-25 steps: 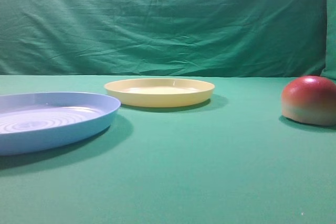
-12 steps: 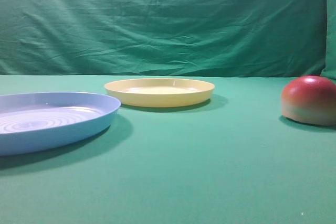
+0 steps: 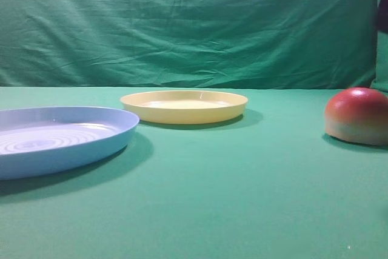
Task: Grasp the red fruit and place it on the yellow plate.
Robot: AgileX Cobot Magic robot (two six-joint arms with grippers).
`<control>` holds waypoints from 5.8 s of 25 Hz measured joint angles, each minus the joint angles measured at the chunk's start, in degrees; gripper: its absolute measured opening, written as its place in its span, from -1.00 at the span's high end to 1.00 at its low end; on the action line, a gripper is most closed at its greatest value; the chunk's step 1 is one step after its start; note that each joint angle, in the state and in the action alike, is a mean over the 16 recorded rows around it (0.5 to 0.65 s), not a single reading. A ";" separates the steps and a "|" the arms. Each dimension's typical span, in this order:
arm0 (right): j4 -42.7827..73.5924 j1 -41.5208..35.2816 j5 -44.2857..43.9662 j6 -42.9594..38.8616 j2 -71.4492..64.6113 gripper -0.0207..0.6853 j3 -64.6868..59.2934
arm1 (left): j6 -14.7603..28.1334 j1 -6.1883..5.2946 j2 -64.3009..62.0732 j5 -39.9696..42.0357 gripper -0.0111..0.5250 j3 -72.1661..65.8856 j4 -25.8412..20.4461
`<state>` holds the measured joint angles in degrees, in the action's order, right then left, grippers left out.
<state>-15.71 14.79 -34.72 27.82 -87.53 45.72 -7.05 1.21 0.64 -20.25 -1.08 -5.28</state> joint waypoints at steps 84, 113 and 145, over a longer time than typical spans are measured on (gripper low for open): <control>0.54 14.17 -1.47 -15.61 33.22 0.94 6.42 | 0.00 0.00 0.00 0.00 0.37 0.00 0.00; 5.04 -1.98 7.11 -17.78 68.65 0.94 -26.33 | 0.00 0.00 0.00 0.00 0.37 0.00 0.00; 5.30 -10.77 12.28 -17.72 88.22 0.94 -47.11 | 0.00 0.00 0.00 0.00 0.37 0.00 0.00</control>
<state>-10.40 4.03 -22.44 10.10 0.69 -1.39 -7.05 1.21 0.64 -20.25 -1.08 -5.28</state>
